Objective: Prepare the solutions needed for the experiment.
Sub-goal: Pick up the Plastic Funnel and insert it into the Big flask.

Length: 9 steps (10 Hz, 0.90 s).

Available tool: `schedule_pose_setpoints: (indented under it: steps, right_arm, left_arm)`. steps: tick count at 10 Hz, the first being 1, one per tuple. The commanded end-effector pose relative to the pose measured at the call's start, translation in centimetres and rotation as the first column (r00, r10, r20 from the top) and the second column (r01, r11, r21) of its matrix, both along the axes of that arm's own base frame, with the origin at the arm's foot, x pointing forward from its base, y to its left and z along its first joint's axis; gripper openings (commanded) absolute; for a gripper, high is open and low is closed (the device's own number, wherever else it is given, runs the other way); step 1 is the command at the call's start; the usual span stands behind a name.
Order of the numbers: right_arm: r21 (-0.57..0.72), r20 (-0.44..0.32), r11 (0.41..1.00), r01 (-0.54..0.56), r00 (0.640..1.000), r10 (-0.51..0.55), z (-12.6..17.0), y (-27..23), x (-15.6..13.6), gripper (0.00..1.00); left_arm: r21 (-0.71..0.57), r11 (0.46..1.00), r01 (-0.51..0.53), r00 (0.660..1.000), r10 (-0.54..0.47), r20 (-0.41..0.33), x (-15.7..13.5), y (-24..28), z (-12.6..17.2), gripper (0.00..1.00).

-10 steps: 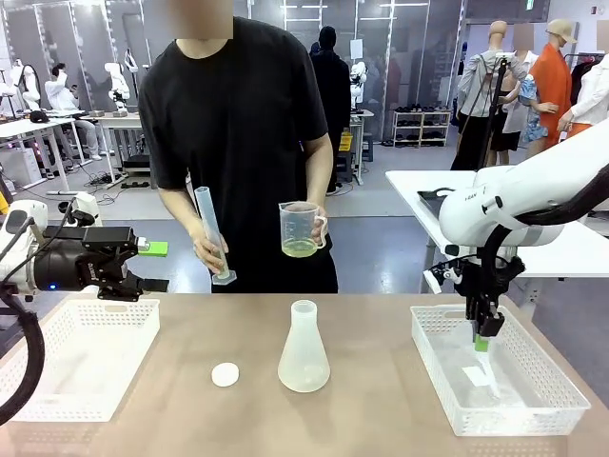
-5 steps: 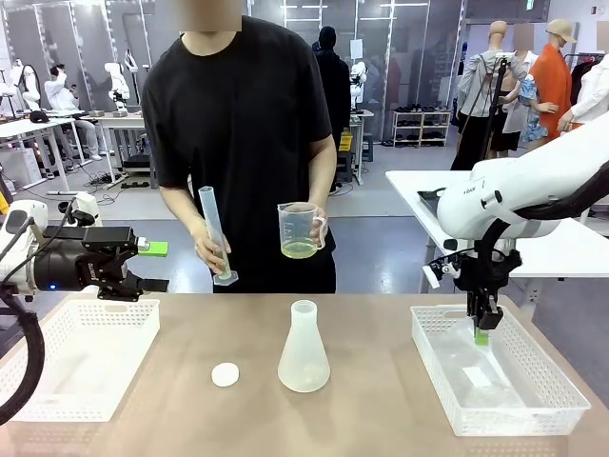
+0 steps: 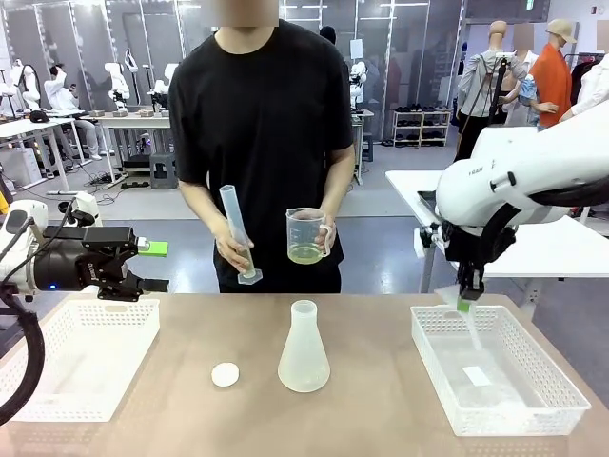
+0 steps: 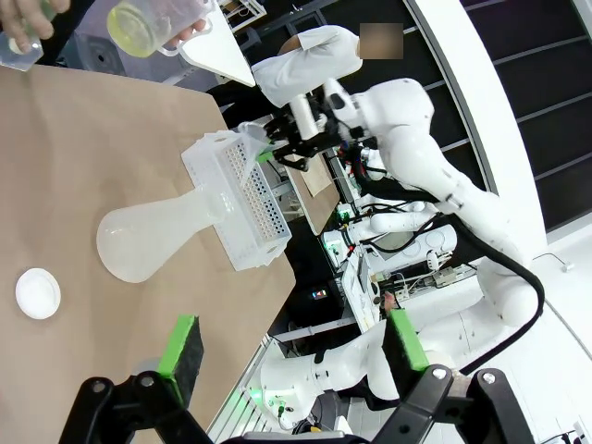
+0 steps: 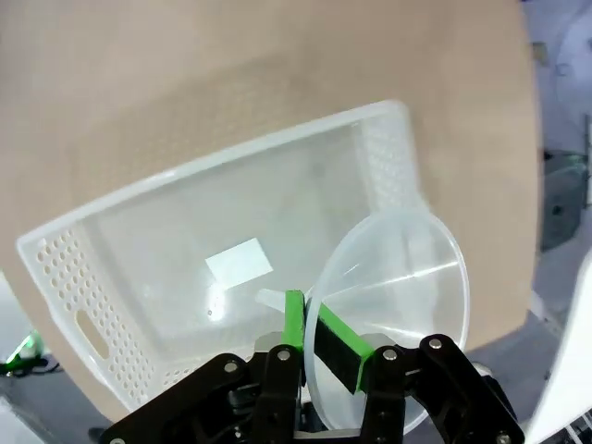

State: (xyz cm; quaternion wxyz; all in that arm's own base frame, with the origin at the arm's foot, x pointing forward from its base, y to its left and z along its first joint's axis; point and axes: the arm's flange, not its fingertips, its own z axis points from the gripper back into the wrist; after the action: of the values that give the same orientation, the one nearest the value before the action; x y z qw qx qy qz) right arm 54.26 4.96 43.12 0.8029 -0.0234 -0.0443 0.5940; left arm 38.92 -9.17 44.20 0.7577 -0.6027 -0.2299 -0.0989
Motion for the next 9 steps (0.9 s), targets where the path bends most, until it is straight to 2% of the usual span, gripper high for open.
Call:
schedule_pose_setpoints:
  steps: [1, 4, 5, 8, 9]
  right_arm:
    - [-0.025, 0.140, 0.998, 0.053, 0.989, -0.049, 2.7, 0.8, -3.2, 0.00]
    - [-0.031, 0.332, 0.997, 0.074, 0.941, -0.060, 8.1, 1.6, -6.1, 0.00]
    - [-0.024, 0.375, 0.997, 0.070, 0.926, -0.055, 9.1, 1.8, -7.1, 0.00]
    - [0.011, 0.461, 0.996, 0.091, 0.883, -0.086, 10.0, 1.9, -8.9, 0.00]
    - [0.063, 0.461, 0.991, 0.116, 0.878, -0.132, 9.6, 1.6, -8.6, 0.00]
  left_arm:
    - [-0.034, 0.999, -0.010, 1.000, 0.010, -0.007, 0.0, -0.3, 0.1, 1.00]
    - [-0.034, 0.999, -0.010, 1.000, 0.010, -0.007, 0.0, -0.3, 0.1, 1.00]
    - [-0.034, 0.999, -0.010, 1.000, 0.010, -0.007, 0.0, -0.3, 0.1, 1.00]
    - [-0.034, 0.999, -0.010, 1.000, 0.010, -0.007, 0.0, -0.3, 0.1, 1.00]
    - [-0.034, 0.999, -0.010, 1.000, 0.010, -0.007, 0.0, -0.3, 0.1, 1.00]
